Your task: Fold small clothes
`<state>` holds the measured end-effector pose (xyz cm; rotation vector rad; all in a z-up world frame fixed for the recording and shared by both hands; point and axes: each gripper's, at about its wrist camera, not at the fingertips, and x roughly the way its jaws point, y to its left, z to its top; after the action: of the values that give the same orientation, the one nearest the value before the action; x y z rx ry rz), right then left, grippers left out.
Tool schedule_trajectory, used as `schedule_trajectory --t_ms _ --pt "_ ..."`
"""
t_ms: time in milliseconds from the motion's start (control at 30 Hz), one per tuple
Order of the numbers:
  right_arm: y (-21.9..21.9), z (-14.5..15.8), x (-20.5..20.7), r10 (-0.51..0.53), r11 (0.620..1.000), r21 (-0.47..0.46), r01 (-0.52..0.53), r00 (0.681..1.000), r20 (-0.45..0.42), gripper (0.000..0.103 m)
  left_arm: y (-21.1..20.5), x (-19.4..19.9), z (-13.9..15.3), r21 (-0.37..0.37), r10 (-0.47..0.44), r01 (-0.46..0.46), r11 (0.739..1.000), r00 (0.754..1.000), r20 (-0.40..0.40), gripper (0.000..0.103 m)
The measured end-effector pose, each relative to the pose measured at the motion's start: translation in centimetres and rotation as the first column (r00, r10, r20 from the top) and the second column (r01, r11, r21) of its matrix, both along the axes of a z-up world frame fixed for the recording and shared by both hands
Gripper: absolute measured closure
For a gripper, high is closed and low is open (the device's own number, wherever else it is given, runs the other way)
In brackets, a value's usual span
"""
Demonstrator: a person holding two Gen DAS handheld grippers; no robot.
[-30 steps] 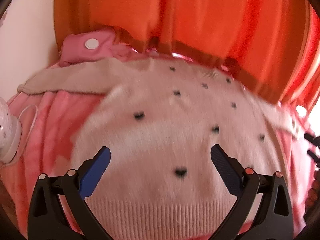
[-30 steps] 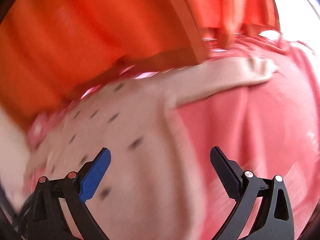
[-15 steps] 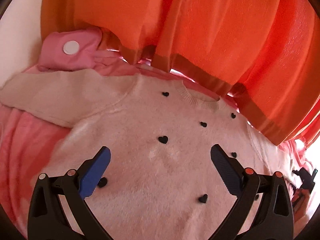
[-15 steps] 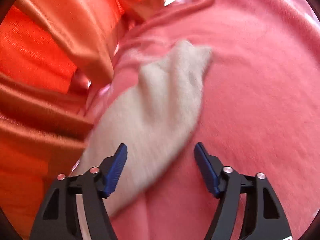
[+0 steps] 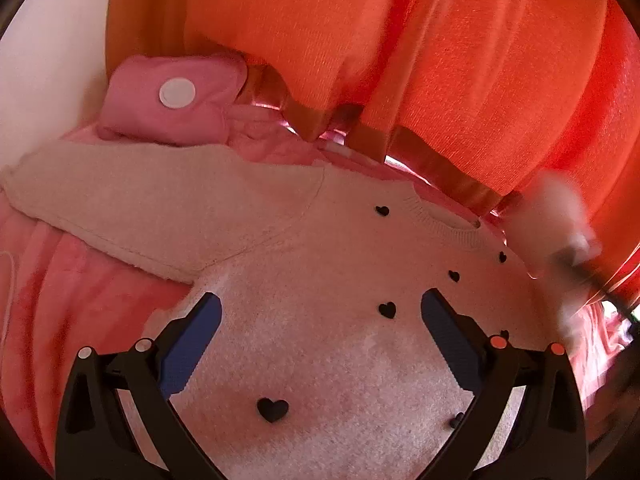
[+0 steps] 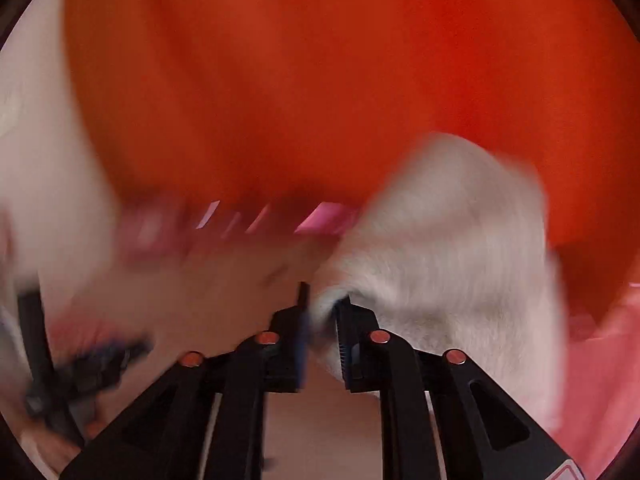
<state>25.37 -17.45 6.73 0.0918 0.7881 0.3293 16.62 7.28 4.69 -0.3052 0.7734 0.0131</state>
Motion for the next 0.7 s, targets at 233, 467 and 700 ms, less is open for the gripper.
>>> schedule_trajectory --t_ms 233,467,700 --pt "-3.9 -2.6 -2.6 -0.193 0.976 0.08 0.205 0.972 -0.135 0.059 1.5 2.3 -1.8 -0.203 -0.039 0.021 0.979 0.996 -0.082 0.005" --pt "-12.4 -3.7 -8.8 -0.447 0.839 0.202 0.506 0.851 -0.274 0.051 1.8 5.0 -3.2 -0.382 -0.061 0.017 0.924 0.993 -0.104 0.005" --pt "-16.3 -7.1 -8.1 -0.478 0.744 0.279 0.607 0.775 -0.413 0.049 3.0 5.6 -5.4 -0.39 0.027 -0.1 0.915 0.982 -0.189 0.007"
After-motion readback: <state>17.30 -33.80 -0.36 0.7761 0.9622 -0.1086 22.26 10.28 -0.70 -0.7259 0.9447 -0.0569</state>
